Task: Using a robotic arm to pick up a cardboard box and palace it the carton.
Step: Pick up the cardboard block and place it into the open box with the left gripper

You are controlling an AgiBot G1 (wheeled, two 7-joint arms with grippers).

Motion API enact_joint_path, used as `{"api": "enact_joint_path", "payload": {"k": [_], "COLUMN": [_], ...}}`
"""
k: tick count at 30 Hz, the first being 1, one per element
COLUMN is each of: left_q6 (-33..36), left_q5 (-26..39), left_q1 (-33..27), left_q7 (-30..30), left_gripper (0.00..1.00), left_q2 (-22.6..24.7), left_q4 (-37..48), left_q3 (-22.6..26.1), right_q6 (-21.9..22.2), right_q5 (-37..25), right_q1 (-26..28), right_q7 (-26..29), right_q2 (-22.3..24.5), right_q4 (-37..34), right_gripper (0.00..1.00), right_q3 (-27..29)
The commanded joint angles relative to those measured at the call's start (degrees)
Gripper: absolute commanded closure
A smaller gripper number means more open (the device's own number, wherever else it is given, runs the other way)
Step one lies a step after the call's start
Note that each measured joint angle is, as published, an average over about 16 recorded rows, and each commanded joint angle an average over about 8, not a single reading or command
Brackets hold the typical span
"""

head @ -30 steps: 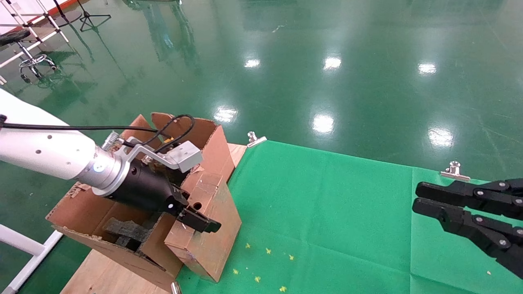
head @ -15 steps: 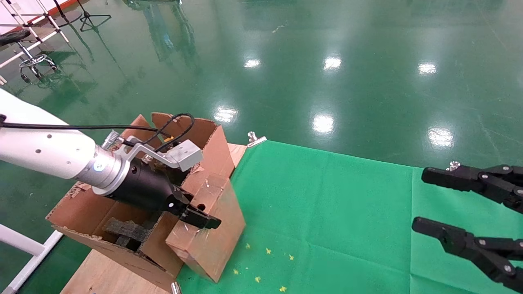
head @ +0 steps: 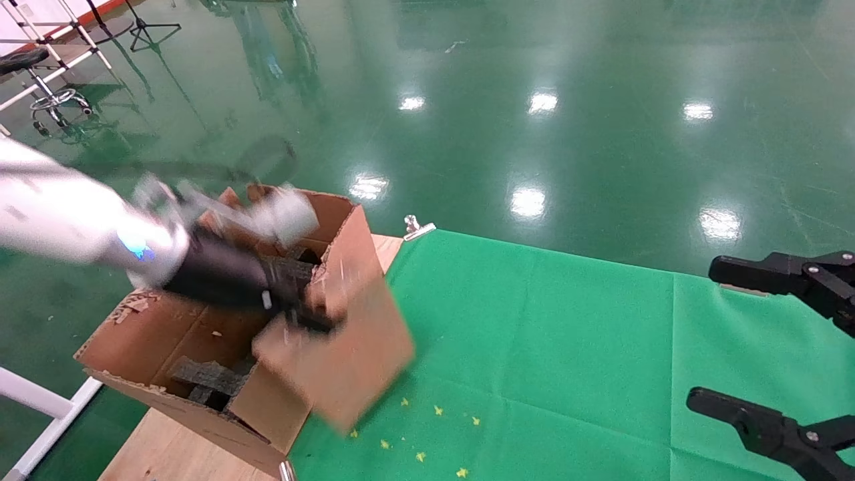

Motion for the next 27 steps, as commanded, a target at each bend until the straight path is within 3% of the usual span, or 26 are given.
{"api": "enact_joint_path", "payload": {"k": [1,7,12,27], "left_q6": [-0.66,-3.64,-3.78,-11.53], "left_q5": [-0.86,-0.77,3.74,9.71], "left_q1": [-1.62,-8.03,-10.34,-1.78], "left_q7": [0.9,5.19,8.96,24.5], "left_gripper": [1.0,1.0,1.0,1.0], "left_q2": [-1.07,-5.56,-7.53,-7.29], "left_q4": [0.08,1.52,5.52,30.82], "left_q3": [-1.19,-6.07,-6.13,-1.6], "right_q6": [0.0,0.0,0.0,0.0], "right_q5": [0.0,0.0,0.0,0.0], "right_q1": [0.0,0.0,0.0,0.0], "right_q7": [0.0,0.0,0.0,0.0], "right_q2": [0.0,0.0,0.0,0.0], "right_q4": [0.0,0.0,0.0,0.0], "right_gripper": [0.0,0.0,0.0,0.0], "right_q3": [0.0,0.0,0.0,-0.01]}}
